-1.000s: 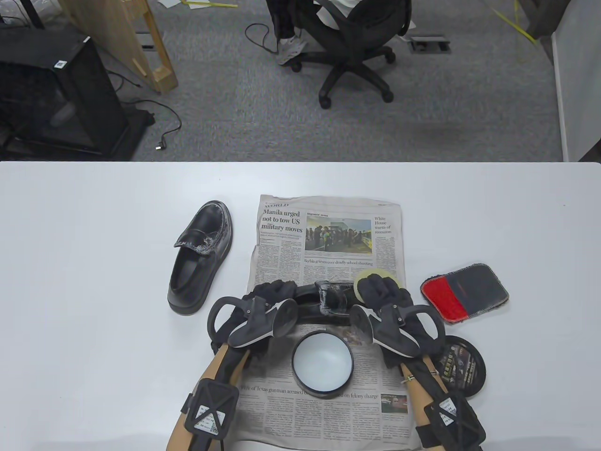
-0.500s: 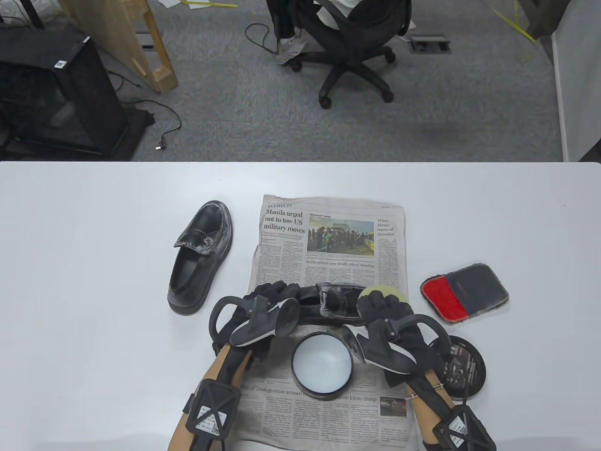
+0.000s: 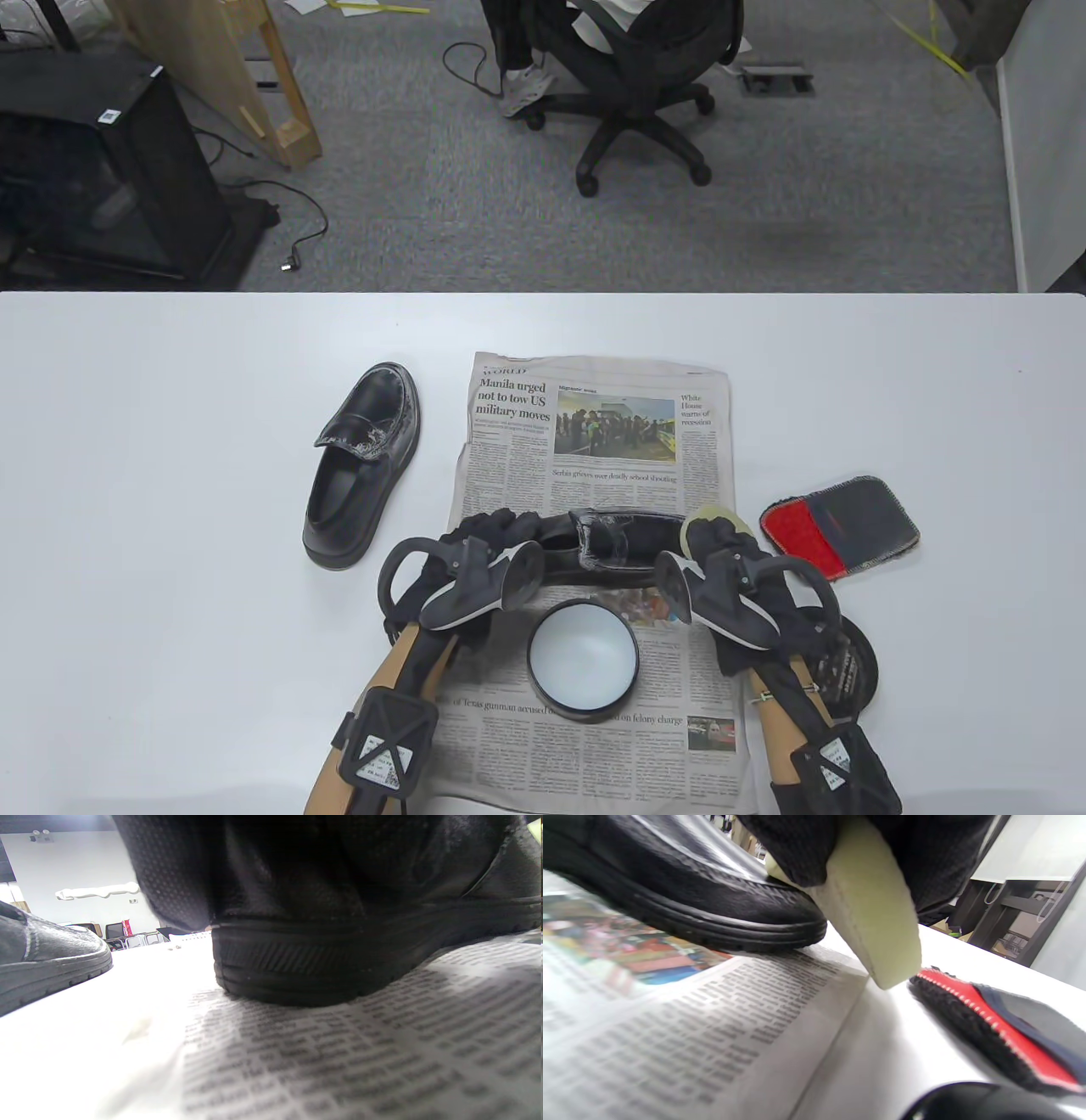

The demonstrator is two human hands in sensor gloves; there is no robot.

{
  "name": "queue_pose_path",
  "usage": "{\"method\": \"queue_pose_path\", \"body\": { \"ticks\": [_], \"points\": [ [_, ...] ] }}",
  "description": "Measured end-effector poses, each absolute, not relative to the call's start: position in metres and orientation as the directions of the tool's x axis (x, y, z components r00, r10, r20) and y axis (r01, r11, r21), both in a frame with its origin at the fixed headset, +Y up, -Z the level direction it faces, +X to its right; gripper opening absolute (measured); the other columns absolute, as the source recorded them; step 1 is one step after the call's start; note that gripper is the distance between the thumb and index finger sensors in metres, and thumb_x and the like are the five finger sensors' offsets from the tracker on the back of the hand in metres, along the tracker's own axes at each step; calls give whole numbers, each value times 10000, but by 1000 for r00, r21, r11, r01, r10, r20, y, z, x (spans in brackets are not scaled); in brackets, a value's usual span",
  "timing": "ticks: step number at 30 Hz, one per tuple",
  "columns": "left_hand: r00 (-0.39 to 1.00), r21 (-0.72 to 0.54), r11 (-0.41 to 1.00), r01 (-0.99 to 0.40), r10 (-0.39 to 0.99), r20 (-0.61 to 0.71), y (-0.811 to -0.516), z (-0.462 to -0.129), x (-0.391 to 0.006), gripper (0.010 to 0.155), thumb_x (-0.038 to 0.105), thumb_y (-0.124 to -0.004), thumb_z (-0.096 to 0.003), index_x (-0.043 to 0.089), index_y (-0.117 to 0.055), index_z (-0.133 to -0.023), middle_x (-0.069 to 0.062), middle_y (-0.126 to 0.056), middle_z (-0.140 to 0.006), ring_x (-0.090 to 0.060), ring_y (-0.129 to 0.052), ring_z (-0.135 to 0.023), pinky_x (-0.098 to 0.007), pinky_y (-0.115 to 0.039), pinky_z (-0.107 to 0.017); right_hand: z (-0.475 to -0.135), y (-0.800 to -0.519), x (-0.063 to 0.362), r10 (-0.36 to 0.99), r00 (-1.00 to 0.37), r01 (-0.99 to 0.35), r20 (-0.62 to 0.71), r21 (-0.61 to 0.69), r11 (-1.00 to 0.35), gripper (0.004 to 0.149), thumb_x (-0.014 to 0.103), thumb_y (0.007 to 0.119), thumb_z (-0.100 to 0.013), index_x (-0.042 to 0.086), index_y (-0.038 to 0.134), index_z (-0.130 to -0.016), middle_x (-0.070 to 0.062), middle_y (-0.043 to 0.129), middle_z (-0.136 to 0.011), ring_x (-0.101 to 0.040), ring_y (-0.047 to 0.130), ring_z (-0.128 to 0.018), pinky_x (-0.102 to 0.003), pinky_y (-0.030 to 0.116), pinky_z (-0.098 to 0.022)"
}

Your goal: Dip and apply leather care cream with polishing sponge on shoes

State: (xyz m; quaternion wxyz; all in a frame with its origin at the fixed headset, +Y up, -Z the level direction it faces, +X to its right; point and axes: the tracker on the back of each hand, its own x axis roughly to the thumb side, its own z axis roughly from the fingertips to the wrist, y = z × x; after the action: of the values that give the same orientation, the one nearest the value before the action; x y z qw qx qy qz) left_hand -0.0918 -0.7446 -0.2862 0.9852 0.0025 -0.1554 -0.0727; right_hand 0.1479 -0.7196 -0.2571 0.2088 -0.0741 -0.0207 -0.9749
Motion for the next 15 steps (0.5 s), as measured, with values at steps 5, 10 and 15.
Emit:
{"method": "queue_pose_path", "body": {
  "ticks": [5,10,15],
  "points": [
    [940,20,991,132,-132,316,-745,-287,-92,641,547,-774,-428,377,-672,-1038,2,-834,-1074,-245,-869,-939,-385,-850,-623,-245,-714,125,-395,-886,373,244,-135,-918,485,268,732,-567,275,609,-1037,-26,746,-1066,-280,869,-907,-400,805,-672],
    [939,17,992,125,-123,321,-745,-288,-92,638,544,-777,-429,376,-674,-1035,3,-831,-1078,-247,-868,-945,-390,-849,-628,-260,-722,127,-214,-946,170,243,-191,-967,458,247,720,-568,340,597,-999,35,699,-1081,-242,821,-938,-401,769,-703],
    [941,27,991,127,-129,311,-745,-287,-92,639,553,-772,-427,381,-672,-1035,10,-837,-1069,-237,-874,-933,-381,-851,-619,-273,-736,149,-302,-946,278,115,-189,-942,460,243,708,-570,367,577,-993,40,689,-1085,-224,820,-935,-382,786,-688]
  ]
}}
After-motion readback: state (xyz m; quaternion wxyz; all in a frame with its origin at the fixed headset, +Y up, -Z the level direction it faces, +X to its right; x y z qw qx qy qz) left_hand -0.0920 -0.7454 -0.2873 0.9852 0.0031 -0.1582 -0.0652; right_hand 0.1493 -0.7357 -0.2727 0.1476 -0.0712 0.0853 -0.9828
